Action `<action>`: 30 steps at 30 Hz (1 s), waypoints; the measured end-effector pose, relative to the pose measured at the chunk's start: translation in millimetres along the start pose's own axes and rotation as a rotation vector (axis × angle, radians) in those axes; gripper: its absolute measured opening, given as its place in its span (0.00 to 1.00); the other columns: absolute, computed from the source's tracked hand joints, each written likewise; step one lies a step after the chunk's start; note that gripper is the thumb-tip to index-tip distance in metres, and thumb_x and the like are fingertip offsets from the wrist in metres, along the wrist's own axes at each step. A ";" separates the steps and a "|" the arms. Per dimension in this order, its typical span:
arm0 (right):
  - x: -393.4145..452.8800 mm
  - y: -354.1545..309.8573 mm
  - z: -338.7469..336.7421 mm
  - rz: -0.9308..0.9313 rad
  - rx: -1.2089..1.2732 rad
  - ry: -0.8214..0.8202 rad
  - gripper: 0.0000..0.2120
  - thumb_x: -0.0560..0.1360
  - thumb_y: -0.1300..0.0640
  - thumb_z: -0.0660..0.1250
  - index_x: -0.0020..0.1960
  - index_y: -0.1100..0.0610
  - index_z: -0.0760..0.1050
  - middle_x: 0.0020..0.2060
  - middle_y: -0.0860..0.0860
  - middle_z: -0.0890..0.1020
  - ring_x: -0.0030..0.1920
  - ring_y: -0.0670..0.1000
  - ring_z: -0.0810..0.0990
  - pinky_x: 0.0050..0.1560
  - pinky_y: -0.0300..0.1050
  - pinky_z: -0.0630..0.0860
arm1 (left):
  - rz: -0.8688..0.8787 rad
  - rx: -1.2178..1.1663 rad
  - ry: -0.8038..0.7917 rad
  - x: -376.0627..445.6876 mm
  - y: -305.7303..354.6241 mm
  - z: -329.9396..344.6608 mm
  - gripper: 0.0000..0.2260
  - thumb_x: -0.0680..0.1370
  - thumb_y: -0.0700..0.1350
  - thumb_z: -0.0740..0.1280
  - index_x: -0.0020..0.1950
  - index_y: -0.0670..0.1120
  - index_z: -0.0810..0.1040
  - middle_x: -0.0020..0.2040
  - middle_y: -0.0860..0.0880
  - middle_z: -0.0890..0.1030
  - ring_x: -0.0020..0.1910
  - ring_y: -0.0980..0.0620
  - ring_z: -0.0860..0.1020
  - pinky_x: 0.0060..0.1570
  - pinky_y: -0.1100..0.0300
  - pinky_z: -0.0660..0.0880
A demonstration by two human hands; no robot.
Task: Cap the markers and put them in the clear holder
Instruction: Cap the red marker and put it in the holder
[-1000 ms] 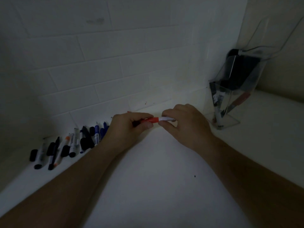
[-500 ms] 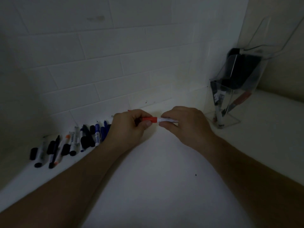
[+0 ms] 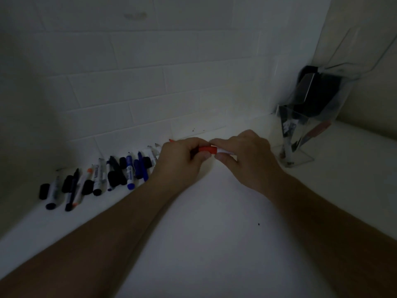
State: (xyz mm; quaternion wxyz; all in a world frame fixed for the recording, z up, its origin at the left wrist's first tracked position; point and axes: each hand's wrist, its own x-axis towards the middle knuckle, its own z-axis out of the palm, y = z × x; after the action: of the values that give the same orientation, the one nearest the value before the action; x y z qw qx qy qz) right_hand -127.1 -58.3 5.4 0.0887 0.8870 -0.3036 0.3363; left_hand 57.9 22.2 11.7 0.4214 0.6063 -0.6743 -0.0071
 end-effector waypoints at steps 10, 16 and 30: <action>8.2 -35.1 -13.6 0.102 0.111 -0.147 0.11 0.82 0.48 0.61 0.56 0.53 0.78 0.35 0.49 0.78 0.32 0.47 0.75 0.33 0.38 0.67 | -0.152 -0.400 0.080 -1.3 -6.3 -2.0 0.12 0.84 0.45 0.60 0.64 0.49 0.80 0.44 0.51 0.84 0.42 0.58 0.81 0.50 0.60 0.78; 30.9 -14.7 -94.8 0.330 0.240 0.123 0.04 0.83 0.50 0.61 0.57 0.48 0.72 0.41 0.42 0.76 0.32 0.40 0.76 0.29 0.29 0.69 | 0.172 -0.013 -0.209 -6.6 1.2 5.8 0.19 0.84 0.52 0.58 0.76 0.58 0.66 0.58 0.55 0.83 0.56 0.54 0.77 0.56 0.59 0.73; 8.4 67.1 -114.6 0.542 -0.295 0.100 0.21 0.81 0.49 0.63 0.71 0.49 0.62 0.53 0.65 0.79 0.47 0.64 0.80 0.42 0.50 0.72 | 0.324 0.061 -0.246 -9.9 10.1 11.9 0.16 0.82 0.50 0.59 0.68 0.54 0.77 0.60 0.53 0.83 0.57 0.51 0.78 0.61 0.52 0.72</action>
State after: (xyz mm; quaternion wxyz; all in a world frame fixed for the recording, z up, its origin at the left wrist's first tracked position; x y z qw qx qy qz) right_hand -224.5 -74.5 94.6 0.1383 0.7336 -0.5699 0.3434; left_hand 41.9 27.0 3.8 0.3128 0.4969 -0.8094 0.0073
